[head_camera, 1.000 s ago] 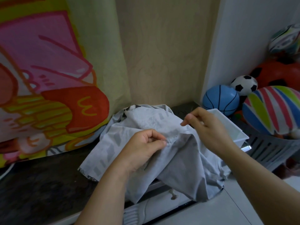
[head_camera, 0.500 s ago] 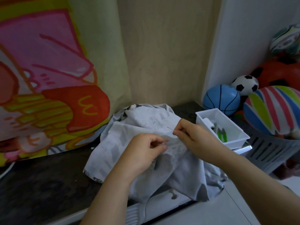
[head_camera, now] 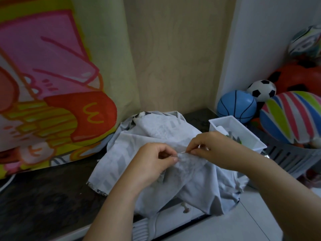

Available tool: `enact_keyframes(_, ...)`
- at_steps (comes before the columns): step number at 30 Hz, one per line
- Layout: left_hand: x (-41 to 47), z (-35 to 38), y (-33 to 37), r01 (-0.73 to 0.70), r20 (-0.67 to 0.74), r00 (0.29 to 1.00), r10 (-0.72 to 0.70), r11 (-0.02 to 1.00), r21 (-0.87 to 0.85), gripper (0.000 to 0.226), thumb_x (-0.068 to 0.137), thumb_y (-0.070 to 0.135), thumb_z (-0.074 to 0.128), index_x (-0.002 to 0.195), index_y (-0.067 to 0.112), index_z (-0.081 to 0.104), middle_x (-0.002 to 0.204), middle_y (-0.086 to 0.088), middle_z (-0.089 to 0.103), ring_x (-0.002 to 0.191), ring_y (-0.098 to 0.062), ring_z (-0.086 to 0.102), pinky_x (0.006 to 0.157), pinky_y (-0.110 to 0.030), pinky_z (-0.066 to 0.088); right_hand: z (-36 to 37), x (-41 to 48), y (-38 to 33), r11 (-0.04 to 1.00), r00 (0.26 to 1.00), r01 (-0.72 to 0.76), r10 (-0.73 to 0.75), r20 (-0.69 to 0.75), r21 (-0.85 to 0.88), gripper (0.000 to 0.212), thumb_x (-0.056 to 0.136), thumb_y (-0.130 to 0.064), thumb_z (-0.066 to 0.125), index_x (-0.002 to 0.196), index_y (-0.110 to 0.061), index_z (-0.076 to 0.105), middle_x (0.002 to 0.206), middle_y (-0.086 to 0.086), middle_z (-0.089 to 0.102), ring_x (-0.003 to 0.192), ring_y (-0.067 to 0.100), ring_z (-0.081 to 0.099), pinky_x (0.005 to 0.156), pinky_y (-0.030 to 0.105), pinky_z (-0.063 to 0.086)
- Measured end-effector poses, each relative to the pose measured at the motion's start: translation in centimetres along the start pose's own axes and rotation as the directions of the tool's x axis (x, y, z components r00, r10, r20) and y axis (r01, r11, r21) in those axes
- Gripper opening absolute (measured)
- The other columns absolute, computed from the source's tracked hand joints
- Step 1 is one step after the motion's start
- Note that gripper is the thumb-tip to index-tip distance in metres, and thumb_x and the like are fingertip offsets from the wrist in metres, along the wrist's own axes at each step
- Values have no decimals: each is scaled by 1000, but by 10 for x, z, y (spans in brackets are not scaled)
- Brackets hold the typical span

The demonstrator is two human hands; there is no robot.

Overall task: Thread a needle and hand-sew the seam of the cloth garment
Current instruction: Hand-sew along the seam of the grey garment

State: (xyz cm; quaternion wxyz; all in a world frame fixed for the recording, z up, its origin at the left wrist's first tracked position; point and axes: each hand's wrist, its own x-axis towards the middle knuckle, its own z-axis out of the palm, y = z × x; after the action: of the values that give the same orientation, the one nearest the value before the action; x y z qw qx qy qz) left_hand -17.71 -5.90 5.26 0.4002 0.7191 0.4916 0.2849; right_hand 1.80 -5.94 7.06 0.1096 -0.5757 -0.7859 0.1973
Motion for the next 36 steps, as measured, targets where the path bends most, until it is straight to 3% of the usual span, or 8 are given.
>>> enact_keyframes(2,0,0,0,11,10,1000,-11,1000,-16,17,83,19,72,75,32,68,74,12,68,73,0,63,65,-12,49,0,1,-1,1000,999,-5,5,-46,-7,18,93,-26,54,103,-34,68,107,-14,65,94,2,57,89,19,47)
enact_keyframes(6,0,0,1,39,37,999,-37,997,-72,11,83,18,72,79,28,70,79,9,71,78,-3,66,69,-14,52,0,4,-7,994,959,33,-61,-276,-105,21,94,-29,52,105,-33,69,112,-13,64,107,7,50,91,24,41)
enact_keyframes(9,-2,-1,2,69,53,997,-63,993,-101,8,83,22,72,79,28,71,72,13,69,74,-1,65,65,-14,48,1,5,-8,977,985,30,-65,-163,-211,21,95,-30,51,106,-37,68,118,-15,59,112,9,45,97,29,39)
enact_keyframes(16,-2,-5,2,88,61,995,-81,988,-128,6,85,24,70,79,27,71,72,12,70,72,0,63,65,-14,47,0,7,-5,998,999,48,-49,-23,-43,21,91,-20,58,100,-32,71,105,-15,64,91,3,58,89,20,48)
enact_keyframes(20,-1,-4,0,84,84,994,-72,985,-151,8,85,23,69,79,27,71,67,14,68,69,3,62,66,-14,45,0,5,-4,997,997,71,-71,-7,-3,20,90,-18,59,99,-30,72,102,-15,65,84,0,57,79,7,43)
enact_keyframes(31,-1,-5,-2,83,111,992,-61,976,-204,9,86,20,68,79,26,70,67,14,69,70,4,63,69,-15,45,0,5,-2,994,995,98,-98,-18,51,20,90,-15,61,99,-29,72,89,-24,58,78,-20,51,77,-2,38)
enact_keyframes(36,0,-4,-2,72,138,990,-39,969,-237,12,88,16,66,80,25,70,68,15,69,69,6,62,66,-10,44,2,2,-6,981,994,106,-103,-26,165,19,89,-12,61,95,-26,73,86,-23,64,86,-10,57,81,2,42)
